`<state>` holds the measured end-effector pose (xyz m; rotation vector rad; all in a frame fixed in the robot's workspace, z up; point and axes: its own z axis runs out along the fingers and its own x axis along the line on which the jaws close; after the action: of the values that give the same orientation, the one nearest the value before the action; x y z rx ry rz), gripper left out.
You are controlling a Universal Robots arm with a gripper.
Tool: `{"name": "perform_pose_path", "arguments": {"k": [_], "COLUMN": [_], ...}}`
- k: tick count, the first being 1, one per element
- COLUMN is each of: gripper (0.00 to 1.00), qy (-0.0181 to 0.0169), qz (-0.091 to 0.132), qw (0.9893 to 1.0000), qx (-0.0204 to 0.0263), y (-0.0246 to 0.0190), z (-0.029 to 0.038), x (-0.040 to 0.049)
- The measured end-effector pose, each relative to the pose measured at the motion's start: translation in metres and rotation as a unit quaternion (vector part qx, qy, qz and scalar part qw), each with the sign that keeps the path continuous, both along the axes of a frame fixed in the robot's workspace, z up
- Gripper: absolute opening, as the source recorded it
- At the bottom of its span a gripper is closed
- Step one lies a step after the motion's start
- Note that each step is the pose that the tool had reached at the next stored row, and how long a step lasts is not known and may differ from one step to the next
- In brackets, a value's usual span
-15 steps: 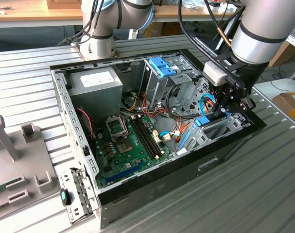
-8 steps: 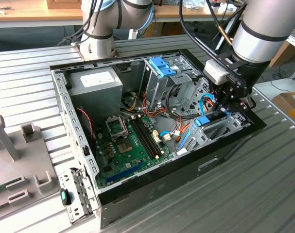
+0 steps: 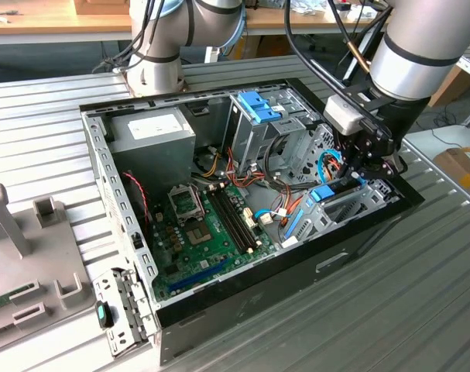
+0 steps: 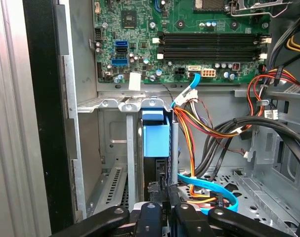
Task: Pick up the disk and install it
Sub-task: 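Insert the first disk wire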
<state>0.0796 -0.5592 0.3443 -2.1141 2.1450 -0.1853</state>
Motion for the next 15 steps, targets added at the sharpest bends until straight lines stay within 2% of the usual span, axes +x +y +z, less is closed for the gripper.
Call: {"name": "perform_pose_path", "arguments": {"k": [2, 3, 15], "gripper": [0.16, 0.16, 0.16], "qy": [0.0005, 0.0028, 0.0032], "qz": [0.000, 0.000, 0.000], "qw": [1.0000, 1.0000, 1.0000], "qx": [0.0000, 0.0000, -0.0002], "y": [0.0000, 0.0000, 0.0000], "z": [0.0000, 0.0000, -0.0016], "x": [0.0001, 0.0001, 0.0010]}}
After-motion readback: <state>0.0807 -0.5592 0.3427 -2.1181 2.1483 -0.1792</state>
